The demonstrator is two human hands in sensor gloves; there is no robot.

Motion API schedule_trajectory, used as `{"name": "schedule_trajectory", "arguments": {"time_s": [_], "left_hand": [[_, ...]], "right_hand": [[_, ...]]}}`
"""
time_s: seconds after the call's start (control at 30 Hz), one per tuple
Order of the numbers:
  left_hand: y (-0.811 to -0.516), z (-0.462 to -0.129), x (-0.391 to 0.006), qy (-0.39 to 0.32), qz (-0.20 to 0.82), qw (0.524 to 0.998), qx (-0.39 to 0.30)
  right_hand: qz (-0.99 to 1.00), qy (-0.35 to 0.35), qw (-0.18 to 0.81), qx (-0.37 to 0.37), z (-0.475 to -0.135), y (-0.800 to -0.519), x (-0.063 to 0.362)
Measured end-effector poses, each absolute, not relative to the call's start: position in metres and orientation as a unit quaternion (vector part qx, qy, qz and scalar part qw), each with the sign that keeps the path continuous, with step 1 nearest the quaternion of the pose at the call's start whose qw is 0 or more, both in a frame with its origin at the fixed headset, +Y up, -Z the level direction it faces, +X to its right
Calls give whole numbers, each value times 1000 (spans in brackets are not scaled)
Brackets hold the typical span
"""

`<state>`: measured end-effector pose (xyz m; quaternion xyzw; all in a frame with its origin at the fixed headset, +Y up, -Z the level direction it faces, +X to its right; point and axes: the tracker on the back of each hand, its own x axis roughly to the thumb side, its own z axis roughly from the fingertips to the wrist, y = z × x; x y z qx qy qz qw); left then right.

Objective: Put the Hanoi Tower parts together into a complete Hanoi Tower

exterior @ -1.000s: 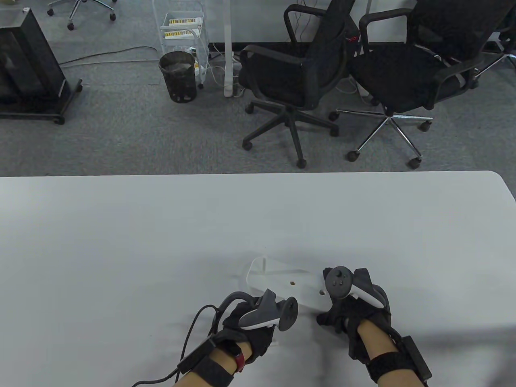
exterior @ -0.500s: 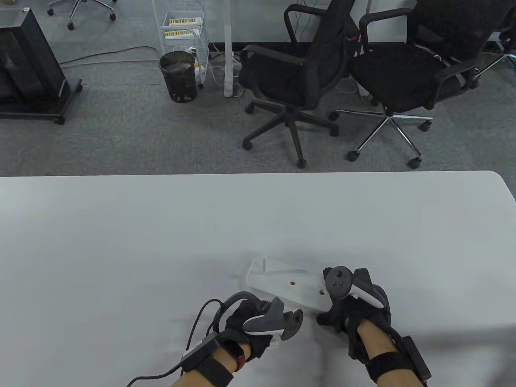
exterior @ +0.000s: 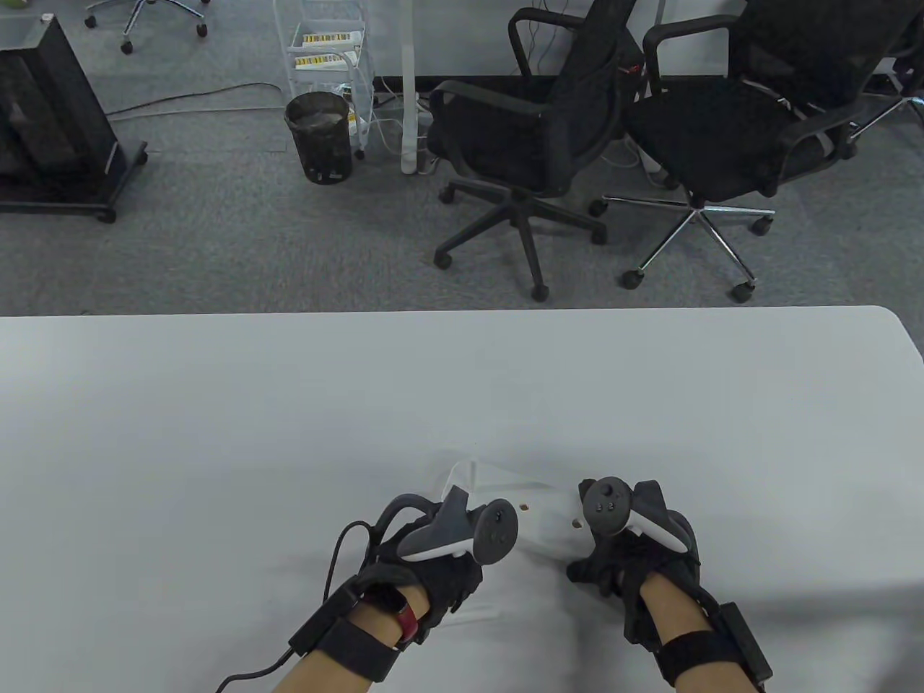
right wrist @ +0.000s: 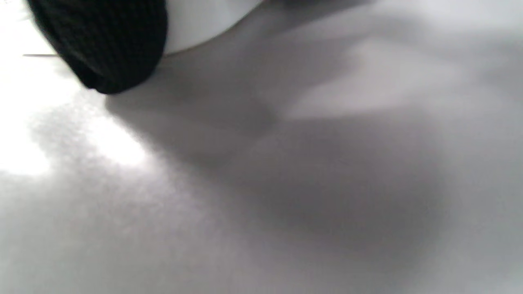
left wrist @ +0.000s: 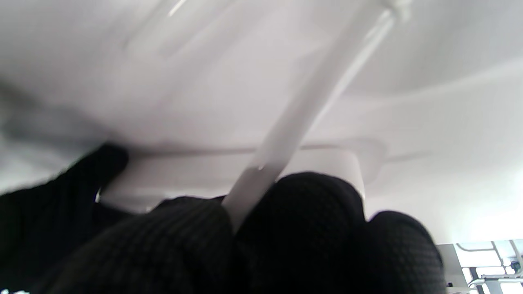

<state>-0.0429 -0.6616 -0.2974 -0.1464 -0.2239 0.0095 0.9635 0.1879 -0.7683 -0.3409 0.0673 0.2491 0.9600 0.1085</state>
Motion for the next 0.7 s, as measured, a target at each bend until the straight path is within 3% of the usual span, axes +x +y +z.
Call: {"name": "schedule_trajectory", "arguments": {"time_s": [0.33,0.7], "left_hand": [[-608,-305,-42,-233,74,967,-75],[-567,-311,-20,-247,100,962,62]], "right_hand": [[960,249,110,68,-341,-769,188],[960,247,113,67,-340,-769,188]]}}
